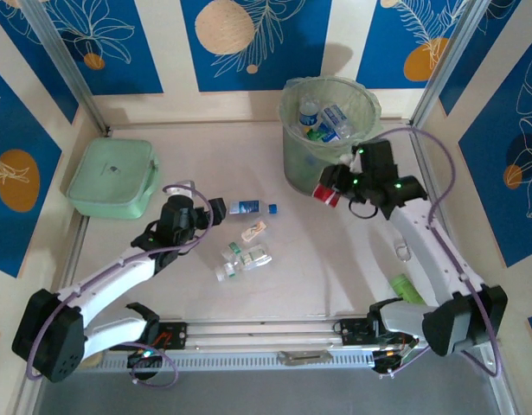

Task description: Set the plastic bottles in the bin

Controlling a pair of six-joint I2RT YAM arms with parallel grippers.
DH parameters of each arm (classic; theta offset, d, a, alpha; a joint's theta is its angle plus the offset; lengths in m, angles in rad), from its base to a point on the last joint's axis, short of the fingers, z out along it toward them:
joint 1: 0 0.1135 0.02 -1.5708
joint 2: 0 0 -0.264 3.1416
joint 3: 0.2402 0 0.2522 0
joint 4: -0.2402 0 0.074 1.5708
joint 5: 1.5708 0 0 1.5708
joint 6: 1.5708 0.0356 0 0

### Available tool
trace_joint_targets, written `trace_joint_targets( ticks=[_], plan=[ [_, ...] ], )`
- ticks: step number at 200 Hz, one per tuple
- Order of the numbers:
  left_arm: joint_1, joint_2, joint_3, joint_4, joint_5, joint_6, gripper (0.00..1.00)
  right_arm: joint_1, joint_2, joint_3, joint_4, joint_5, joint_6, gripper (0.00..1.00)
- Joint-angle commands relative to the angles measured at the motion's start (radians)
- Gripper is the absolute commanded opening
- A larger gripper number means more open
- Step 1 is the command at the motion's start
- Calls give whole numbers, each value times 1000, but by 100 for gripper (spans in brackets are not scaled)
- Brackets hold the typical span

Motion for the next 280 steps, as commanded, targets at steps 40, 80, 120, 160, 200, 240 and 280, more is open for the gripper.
trace_joint_targets(
  ticks=[40, 80, 120, 160, 200, 240, 280],
  plan=[
    [13, 94, 18, 123, 132, -72, 99, -65, -28, 158, 255, -19, -121, 48],
    [12, 131, 45, 151, 223, -66, 99, -127, 113, 287, 332, -49, -128, 48],
    [11, 93, 8, 158, 236, -65, 100, -166, 315, 485, 306, -70, -118, 48],
    [11, 51, -15, 122, 232, -52, 99, -170, 510, 666, 204, -102, -61, 48],
    [12, 18, -27, 98, 219, -38, 99, -162, 595, 708, 194, -120, -13, 49],
    [11, 8, -28, 88, 225, -37, 100, -162, 659, 740, 166, -155, 40, 50],
    [11, -12, -20, 53, 225, -26, 100, -161, 682, 768, 151, -168, 75, 66]
  ],
)
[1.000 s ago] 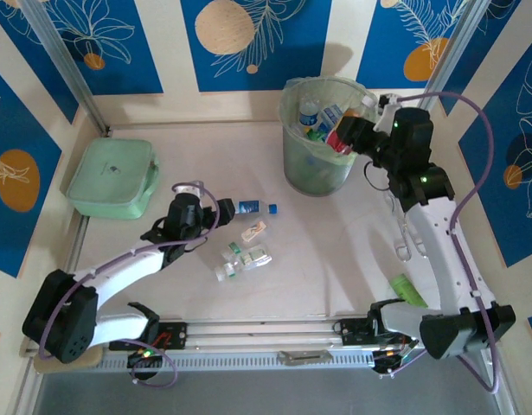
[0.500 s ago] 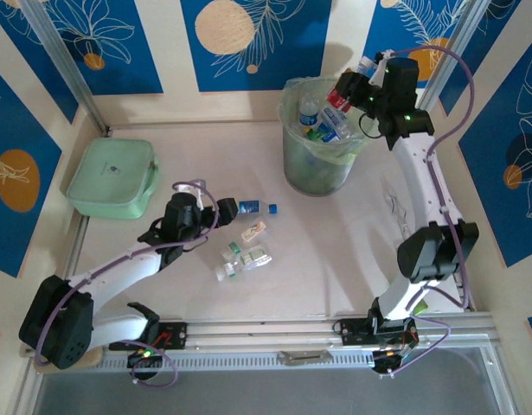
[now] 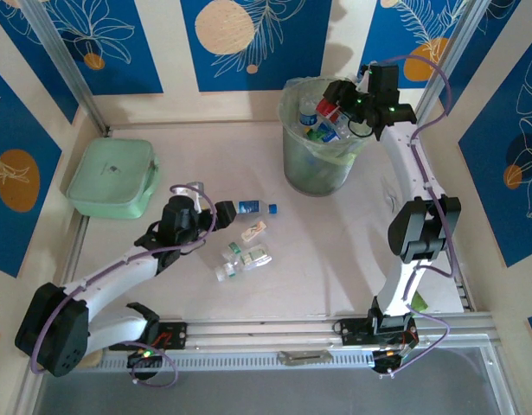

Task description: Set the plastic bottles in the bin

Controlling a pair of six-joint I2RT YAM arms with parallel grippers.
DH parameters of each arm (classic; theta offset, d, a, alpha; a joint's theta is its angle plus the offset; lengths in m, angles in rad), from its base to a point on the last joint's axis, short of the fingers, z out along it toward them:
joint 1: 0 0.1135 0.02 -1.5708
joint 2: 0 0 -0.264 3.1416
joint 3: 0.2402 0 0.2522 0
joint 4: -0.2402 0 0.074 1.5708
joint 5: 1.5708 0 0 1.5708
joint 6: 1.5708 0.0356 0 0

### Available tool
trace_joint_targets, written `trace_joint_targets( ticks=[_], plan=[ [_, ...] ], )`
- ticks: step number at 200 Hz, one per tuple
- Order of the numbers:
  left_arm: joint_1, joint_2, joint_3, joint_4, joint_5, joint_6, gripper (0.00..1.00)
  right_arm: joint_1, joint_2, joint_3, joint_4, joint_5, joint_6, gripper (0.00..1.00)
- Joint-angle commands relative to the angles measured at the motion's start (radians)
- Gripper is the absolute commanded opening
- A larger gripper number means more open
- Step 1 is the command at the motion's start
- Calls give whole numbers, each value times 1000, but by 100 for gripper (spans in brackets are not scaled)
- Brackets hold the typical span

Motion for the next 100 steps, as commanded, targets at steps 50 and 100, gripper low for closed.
trace_joint_targets(
  ticks=[50, 100],
  plan=[
    [9, -59, -5, -57, -15, 20, 99, 5, -56, 56, -15, 4, 13, 80],
    [9, -40, 5, -34, -25, 6, 99, 8, -173, -23, 19, 21, -24, 81]
  ],
)
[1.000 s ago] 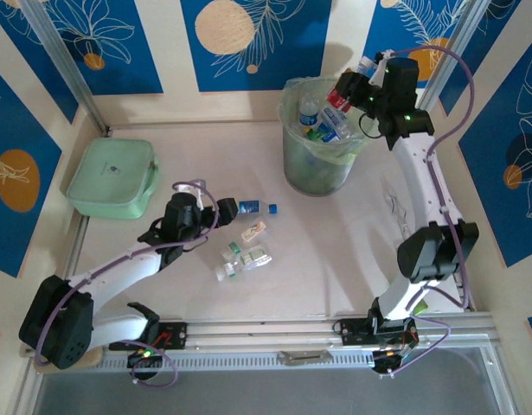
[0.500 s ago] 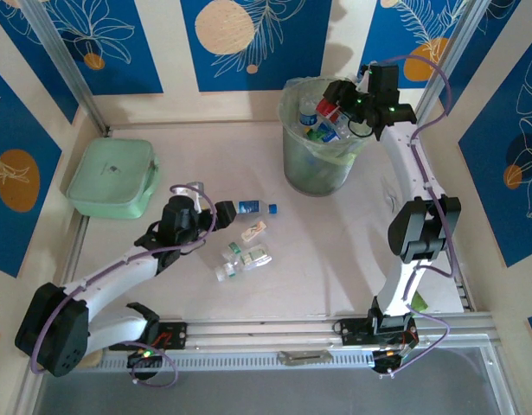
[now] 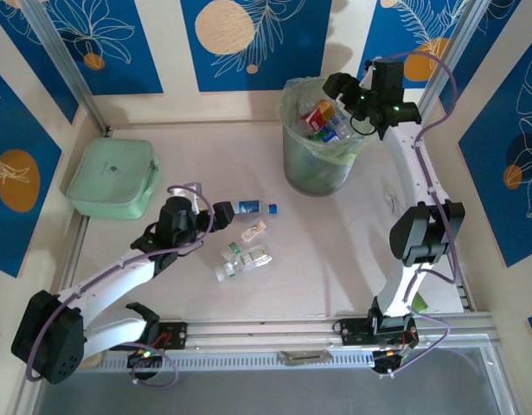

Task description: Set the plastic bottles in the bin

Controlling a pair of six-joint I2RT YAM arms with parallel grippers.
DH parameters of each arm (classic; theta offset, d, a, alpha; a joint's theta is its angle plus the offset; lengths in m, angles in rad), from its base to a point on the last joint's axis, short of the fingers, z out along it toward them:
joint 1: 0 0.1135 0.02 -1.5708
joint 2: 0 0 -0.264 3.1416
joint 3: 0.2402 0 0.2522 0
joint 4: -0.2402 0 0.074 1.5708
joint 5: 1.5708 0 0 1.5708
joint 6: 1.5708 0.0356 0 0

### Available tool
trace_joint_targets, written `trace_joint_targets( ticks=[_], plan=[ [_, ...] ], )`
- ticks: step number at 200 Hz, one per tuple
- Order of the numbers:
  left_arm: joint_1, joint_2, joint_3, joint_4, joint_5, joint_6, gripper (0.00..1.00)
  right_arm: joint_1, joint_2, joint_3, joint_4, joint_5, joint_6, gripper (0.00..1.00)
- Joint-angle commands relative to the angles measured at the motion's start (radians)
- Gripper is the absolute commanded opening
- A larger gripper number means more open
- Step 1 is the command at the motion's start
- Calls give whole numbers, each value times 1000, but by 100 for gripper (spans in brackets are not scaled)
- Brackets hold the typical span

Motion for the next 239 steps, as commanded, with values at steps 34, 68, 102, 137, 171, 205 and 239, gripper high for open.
trace_joint_targets(
  ticks=[34, 68, 102, 137, 171, 205, 239],
  plan=[
    [10, 10, 2, 7, -42, -4, 99, 36, -233, -178, 74, -12, -92, 82],
    [22, 4, -6, -3, -80, -29, 99, 133, -363, -348, 88, -49, -219, 82],
    [70, -5, -29, 15, -75, -88, 99, 281, -443, -504, 81, -98, -340, 83],
    [135, -42, -54, 5, -54, -127, 99, 461, -429, -645, 74, -146, -433, 83],
    [189, -104, -53, -70, -44, -107, 99, 639, -345, -726, 60, -181, -516, 83],
    [221, -161, -50, -136, -51, -93, 99, 750, -238, -708, -15, -242, -584, 85],
    [233, -170, -52, -144, -44, -106, 99, 807, -153, -677, -104, -242, -640, 85]
  ],
)
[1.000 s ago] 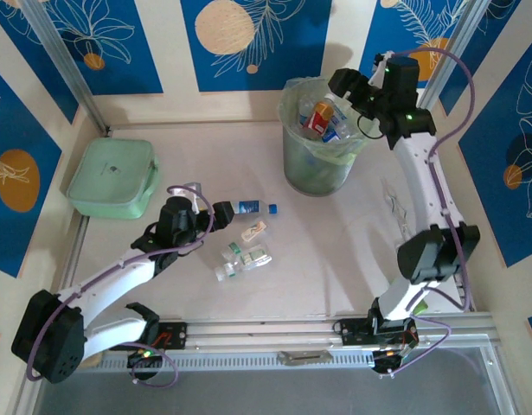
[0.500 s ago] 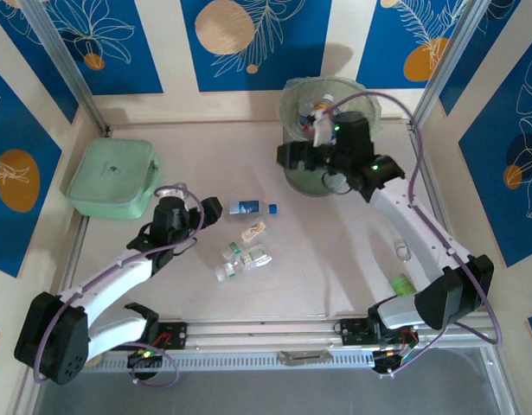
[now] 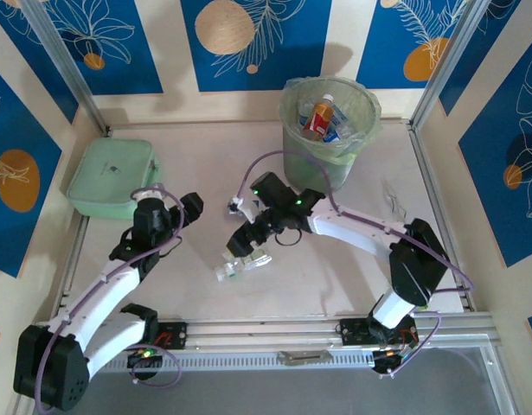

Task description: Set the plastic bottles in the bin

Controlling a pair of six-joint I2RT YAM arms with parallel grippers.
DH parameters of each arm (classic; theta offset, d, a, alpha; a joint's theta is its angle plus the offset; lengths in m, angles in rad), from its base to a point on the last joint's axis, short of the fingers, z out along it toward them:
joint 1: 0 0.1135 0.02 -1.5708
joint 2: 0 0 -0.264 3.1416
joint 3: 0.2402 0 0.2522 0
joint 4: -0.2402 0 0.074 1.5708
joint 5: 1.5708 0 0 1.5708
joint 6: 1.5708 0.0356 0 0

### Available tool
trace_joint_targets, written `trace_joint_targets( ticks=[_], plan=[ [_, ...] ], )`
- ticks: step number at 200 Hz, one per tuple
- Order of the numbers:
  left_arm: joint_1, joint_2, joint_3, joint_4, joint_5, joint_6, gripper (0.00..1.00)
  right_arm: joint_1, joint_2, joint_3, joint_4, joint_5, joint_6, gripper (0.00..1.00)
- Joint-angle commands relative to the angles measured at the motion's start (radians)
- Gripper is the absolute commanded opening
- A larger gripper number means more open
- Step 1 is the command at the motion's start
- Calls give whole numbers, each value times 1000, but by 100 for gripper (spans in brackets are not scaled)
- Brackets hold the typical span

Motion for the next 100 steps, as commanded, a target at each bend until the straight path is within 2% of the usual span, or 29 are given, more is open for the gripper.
trace_joint_targets(
  ticks=[1, 51, 100],
  plan=[
    [14, -10, -7, -32, 10, -2, 99, 28, 37, 34, -99, -22, -83, 85],
    [14, 42, -4, 21, 44, -23, 99, 98, 64, 34, -139, 228, -218, 89],
    [15, 105, 6, 78, 97, -39, 99, 156, 141, 71, -183, 390, -341, 95]
  ],
)
